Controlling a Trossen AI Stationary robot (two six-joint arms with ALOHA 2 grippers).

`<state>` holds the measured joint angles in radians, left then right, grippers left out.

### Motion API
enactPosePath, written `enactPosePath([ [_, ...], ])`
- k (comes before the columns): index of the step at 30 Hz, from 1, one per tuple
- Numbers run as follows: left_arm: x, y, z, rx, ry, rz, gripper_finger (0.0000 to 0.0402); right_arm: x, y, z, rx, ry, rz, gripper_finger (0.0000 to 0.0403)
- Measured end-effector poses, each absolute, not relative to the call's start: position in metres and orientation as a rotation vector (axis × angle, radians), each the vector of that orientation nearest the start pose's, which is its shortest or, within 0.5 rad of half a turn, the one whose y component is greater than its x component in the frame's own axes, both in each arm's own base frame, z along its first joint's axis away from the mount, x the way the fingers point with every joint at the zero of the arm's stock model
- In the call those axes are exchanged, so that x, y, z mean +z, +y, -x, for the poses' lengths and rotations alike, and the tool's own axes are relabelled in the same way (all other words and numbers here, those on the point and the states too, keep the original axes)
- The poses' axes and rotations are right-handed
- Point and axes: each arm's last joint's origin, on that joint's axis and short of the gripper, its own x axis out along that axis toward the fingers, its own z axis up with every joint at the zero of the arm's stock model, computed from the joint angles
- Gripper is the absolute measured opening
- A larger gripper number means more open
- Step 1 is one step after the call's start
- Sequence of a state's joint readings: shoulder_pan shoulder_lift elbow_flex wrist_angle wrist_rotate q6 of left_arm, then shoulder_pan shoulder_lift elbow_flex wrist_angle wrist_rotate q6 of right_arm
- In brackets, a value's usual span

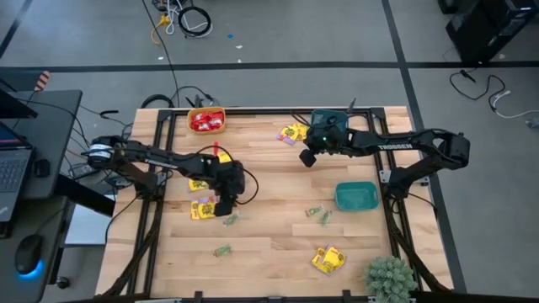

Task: Sort candy
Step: Put the green gummy into the blue bin

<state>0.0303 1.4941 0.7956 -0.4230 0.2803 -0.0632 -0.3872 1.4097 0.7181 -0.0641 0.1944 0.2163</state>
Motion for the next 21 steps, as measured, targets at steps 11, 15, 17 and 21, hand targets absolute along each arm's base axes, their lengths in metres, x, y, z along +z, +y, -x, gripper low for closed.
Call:
enactPosePath([
  [11, 0.128, 0.001, -0.282, -0.387, 1.193, 0.415, 0.0172, 0.188, -0.107, -0.253, -0.628, 0.699, -0.269, 0.0015],
  [15, 0.124, 0.004, -0.284, -0.417, 1.177, 0.402, 0.0157, 0.188, -0.108, -0.253, -0.627, 0.700, -0.266, 0.0011],
  [17, 0.123, 0.006, -0.285, -0.414, 1.168, 0.372, 0.0132, 0.188, -0.107, -0.253, -0.629, 0.700, -0.262, 0.0009],
  [21, 0.123, 0.009, -0.287, -0.402, 1.146, 0.310, 0.0044, 0.188, -0.108, -0.253, -0.637, 0.699, -0.254, 0.0007],
])
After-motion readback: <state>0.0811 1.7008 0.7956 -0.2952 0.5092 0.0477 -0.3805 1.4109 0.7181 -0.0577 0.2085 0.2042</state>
